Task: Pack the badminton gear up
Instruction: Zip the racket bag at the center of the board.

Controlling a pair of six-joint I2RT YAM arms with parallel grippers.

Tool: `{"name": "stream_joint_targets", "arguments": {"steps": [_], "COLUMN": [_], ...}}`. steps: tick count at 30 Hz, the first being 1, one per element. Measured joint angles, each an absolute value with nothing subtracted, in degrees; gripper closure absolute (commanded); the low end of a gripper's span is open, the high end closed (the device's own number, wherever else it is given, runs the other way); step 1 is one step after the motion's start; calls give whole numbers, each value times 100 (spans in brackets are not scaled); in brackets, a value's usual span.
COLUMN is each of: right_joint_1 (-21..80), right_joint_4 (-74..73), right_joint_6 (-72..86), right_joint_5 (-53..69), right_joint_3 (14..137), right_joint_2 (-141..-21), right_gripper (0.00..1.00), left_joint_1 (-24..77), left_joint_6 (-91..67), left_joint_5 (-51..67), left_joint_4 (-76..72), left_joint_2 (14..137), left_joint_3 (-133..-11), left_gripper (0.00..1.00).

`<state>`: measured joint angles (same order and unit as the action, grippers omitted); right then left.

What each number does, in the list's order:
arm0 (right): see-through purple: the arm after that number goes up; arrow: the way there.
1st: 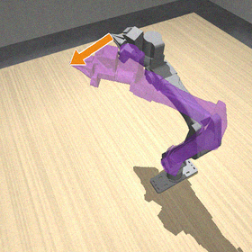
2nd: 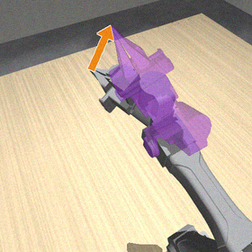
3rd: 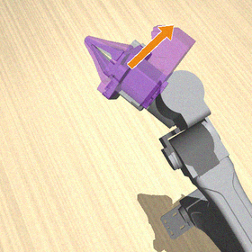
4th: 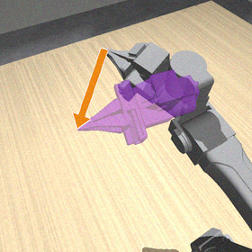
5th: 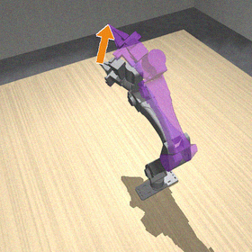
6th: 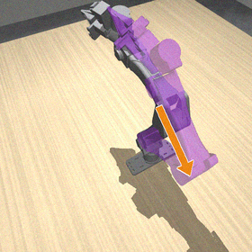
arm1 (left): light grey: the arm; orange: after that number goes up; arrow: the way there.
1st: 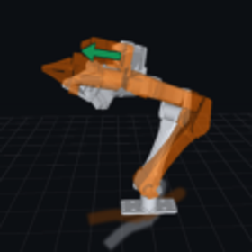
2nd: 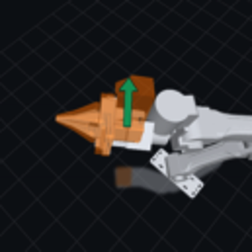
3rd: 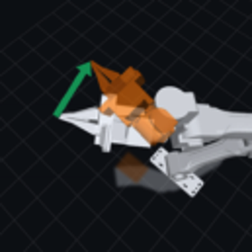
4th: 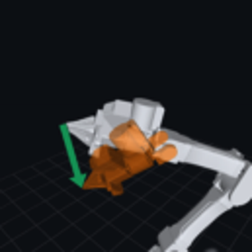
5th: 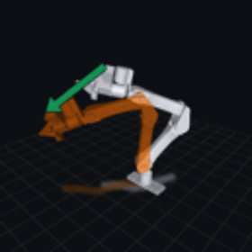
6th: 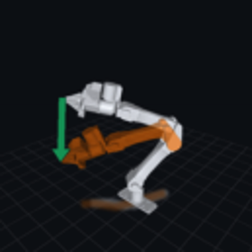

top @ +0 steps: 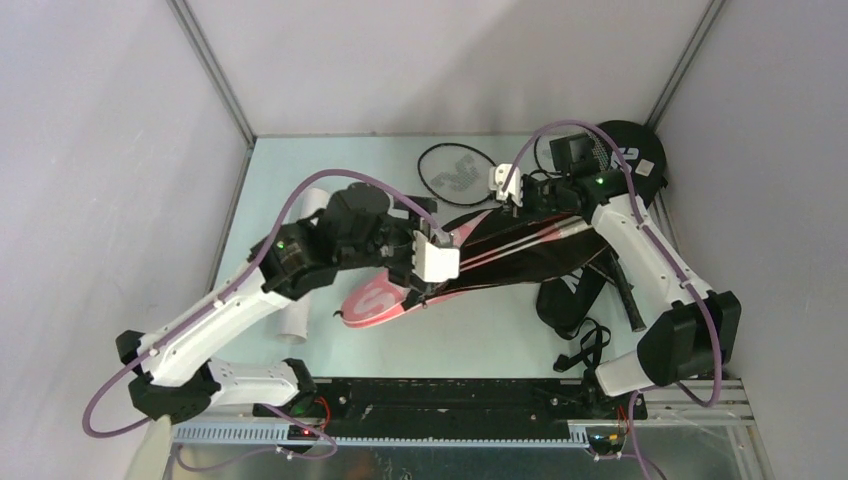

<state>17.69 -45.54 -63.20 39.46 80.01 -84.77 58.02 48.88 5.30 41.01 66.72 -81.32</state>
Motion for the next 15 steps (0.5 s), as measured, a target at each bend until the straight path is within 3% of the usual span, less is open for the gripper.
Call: {"name": "stream_joint_targets", "arguments": {"steps": [5, 15], "right_joint_1": [1712, 1702], "right_joint_4": [-4139, -3693], "right_joint_6": [-6134, -5719], "right_joint_5": [3966, 3929], "right_joint_3": [7623, 7439], "right_joint_2": [-8250, -8291], "right_gripper": [100, 100], "left_joint_1": [5172, 4960], "left_joint_6": [5610, 5103], "left_joint_5": [987, 1223], "left_joint_4": [5389, 4869], "left_joint_2": [6746, 5610], "left_joint_3": [-8656, -5586], "left_gripper": [0, 0]}}
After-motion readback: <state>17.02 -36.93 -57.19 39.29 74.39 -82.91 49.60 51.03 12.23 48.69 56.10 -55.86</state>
